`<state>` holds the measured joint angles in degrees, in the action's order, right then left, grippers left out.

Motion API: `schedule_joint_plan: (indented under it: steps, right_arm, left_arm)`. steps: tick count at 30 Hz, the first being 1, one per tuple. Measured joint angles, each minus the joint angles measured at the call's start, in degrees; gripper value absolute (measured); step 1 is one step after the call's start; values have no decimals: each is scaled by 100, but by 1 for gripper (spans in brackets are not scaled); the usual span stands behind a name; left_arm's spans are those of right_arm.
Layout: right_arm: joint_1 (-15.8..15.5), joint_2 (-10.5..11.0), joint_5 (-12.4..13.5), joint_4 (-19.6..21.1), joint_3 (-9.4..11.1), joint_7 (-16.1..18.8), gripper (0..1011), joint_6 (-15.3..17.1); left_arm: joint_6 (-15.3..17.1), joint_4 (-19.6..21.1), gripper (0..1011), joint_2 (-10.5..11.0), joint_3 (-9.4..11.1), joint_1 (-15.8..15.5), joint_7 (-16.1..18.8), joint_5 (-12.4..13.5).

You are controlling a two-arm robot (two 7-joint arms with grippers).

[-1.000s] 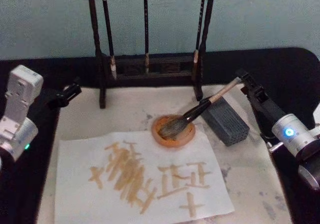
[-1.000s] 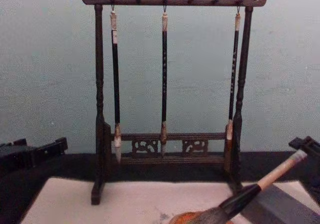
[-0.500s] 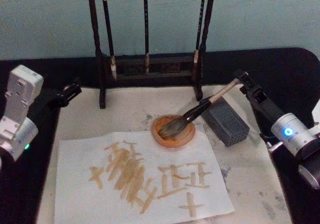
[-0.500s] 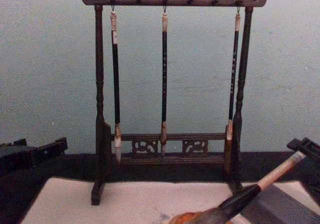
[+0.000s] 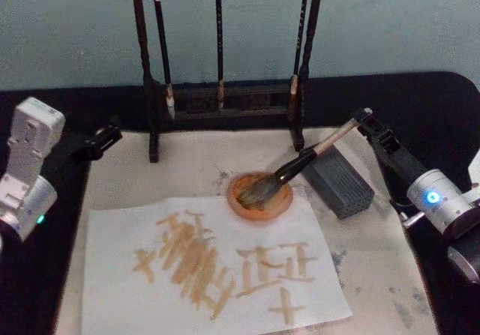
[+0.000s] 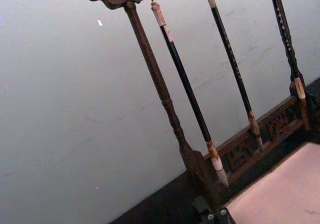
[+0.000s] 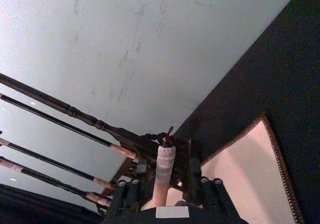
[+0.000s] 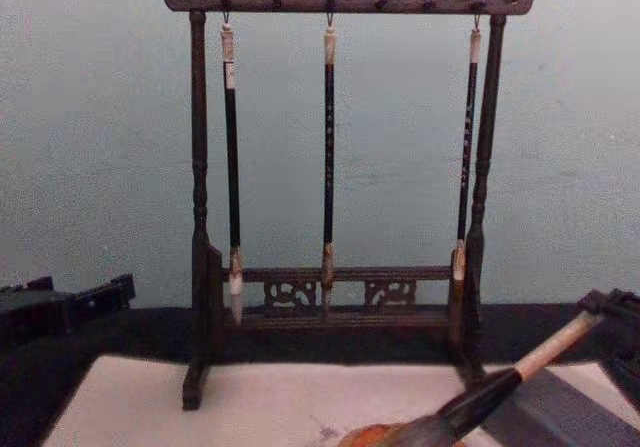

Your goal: Pick up the brush from the inkstone, write on the paper, then place the brush back to its original position.

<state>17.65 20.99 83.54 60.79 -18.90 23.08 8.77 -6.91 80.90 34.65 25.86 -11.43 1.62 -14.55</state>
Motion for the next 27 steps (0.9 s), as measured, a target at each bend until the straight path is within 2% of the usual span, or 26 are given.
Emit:
schedule_joint_plan:
  steps: [4,7,8,11,27]
  right_arm:
    - [-2,-2,2,2,2,2,403,2]
    - [-3,-3,3,3,4,3,344,3]
    - [-4,-4,4,2,5,4,276,4]
    - [-5,-4,8,3,7,7,196,5]
    - [-5,-4,13,3,9,8,176,5]
  left_arm:
    - [0,0,1002,0,0,0,0,0]
    - [0,0,1000,0,0,0,0,0]
    - [0,0,1002,0,0,0,0,0]
    - [0,0,1002,0,0,0,0,0]
    - [0,0,1002,0,0,0,0,0]
